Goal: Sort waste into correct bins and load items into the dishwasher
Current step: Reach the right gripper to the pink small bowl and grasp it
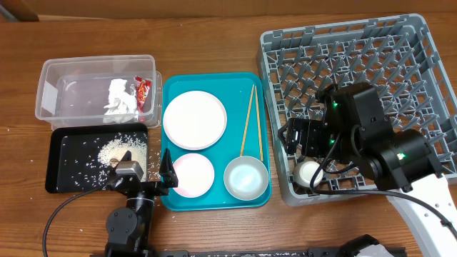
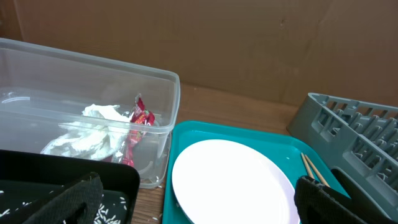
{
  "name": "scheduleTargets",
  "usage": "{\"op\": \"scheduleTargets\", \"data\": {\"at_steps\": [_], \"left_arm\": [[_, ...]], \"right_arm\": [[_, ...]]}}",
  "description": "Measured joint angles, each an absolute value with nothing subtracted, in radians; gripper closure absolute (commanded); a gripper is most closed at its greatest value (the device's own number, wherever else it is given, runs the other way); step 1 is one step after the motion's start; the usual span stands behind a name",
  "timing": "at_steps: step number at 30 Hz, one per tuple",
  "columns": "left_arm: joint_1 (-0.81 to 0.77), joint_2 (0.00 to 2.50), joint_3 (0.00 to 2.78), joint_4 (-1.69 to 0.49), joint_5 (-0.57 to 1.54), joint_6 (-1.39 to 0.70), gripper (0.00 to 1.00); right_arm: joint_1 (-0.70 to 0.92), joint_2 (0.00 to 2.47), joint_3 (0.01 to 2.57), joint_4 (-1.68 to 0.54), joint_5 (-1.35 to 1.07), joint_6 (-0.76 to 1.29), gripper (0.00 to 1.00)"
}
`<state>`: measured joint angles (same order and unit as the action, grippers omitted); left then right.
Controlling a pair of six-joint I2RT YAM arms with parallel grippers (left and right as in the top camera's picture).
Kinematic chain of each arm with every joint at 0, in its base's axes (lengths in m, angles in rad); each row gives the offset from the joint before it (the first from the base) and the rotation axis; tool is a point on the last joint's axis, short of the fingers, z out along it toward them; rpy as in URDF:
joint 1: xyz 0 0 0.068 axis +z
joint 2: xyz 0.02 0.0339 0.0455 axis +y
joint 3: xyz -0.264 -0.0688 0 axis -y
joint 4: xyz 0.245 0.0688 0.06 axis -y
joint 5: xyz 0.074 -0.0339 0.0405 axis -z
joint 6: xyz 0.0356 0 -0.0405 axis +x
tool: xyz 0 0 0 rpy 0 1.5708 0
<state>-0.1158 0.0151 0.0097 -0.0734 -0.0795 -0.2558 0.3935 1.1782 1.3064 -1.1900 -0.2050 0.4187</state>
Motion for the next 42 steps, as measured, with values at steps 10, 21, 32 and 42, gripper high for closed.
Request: {"op": "scheduleTargets", "data": {"at_steps": [10, 21, 32, 42], "left_arm": [[-0.116, 0.015, 0.010, -0.073, -0.080, -0.256, 0.00], [-0.116, 0.015, 0.010, -0.074, -0.080, -0.256, 0.00], [-0.116, 0.015, 0.010, -0.073, -0.080, -0.256, 0.00], [-0.116, 0.015, 0.010, -0.074, -0.080, -0.256, 0.00]], "right_arm": [[0.395, 1.178, 1.306, -1.046, -0.251, 0.427, 0.04], [0.755, 1.351, 1.270, -1.009, -0.306, 0.460, 0.23], [0.917, 1.699, 1.260, -0.687, -0.171, 0.522, 0.39], [0.916, 1.868, 1.257, -0.599, -0.122, 0.538, 0.53]]}}
